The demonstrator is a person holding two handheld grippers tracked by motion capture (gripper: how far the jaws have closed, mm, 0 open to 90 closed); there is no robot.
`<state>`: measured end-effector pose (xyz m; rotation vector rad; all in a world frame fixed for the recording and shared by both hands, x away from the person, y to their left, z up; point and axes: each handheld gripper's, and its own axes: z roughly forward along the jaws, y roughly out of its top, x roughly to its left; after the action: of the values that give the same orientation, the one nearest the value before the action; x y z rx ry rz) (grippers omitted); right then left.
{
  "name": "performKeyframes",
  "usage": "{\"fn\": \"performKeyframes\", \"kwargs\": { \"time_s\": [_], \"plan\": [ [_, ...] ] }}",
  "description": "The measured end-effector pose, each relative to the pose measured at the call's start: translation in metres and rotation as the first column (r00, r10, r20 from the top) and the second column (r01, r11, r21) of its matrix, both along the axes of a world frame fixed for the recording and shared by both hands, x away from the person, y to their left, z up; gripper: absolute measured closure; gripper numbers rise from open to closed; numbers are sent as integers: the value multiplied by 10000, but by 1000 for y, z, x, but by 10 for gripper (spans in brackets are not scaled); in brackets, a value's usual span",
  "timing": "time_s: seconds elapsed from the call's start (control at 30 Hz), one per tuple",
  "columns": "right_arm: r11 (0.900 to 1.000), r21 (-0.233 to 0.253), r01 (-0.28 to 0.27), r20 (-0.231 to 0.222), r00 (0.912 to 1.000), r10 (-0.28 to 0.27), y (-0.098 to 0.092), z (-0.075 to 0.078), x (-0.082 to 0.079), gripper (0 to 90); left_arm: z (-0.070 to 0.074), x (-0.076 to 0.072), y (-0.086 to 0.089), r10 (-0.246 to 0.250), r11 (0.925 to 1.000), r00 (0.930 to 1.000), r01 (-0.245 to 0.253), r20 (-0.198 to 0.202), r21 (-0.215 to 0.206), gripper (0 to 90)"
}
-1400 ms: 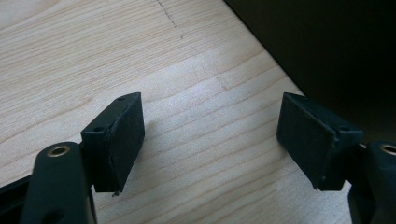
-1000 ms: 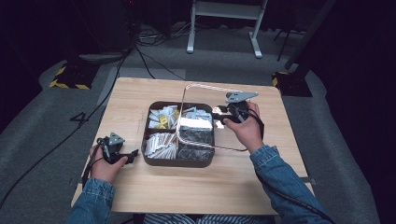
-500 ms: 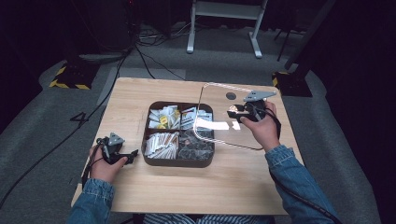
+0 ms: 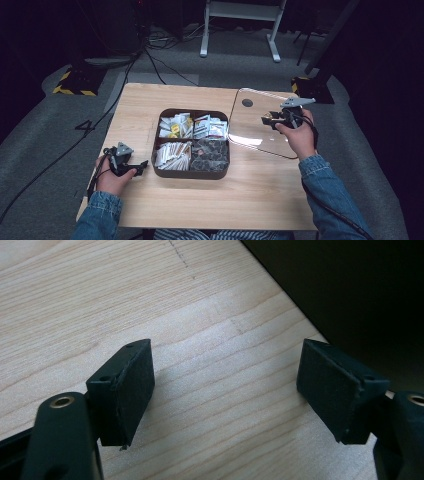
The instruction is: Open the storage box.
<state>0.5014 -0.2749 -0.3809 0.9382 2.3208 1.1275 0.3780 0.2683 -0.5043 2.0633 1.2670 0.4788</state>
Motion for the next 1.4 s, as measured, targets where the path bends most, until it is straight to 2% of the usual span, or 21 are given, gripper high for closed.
{"fn": "performKeyframes", "kwargs": {
  "time_s": [0.23,0.3,0.4,0.53,0.77,0.97,1.4],
  "plan": [
    [9998,-101,142,3,9999,-142,-15,-7,6,589,0,0,0,-1,10000,10000,1,-1,2,236],
    [9997,32,239,-205,9995,-239,-22,-10,8,589,0,0,0,-1,10000,10000,1,1,2,236],
    [9996,48,263,-227,9994,-262,-26,-13,9,589,0,0,0,0,10000,10000,0,0,1,236],
    [9992,-167,356,-319,9988,-361,-31,-19,11,589,0,0,0,0,10000,10000,0,0,1,236],
    [9992,-45,404,-586,9975,-406,-40,-35,14,588,0,0,0,-1,10000,10000,1,-2,-7,236],
    [9988,-140,477,-840,9953,-487,-40,-50,15,588,0,0,0,-1,10000,10000,1,-5,-11,236],
    [9975,-506,489,-1064,9929,-541,-42,-73,15,588,0,0,0,-8,10000,10000,8,-1,-8,234]
  ]
}}
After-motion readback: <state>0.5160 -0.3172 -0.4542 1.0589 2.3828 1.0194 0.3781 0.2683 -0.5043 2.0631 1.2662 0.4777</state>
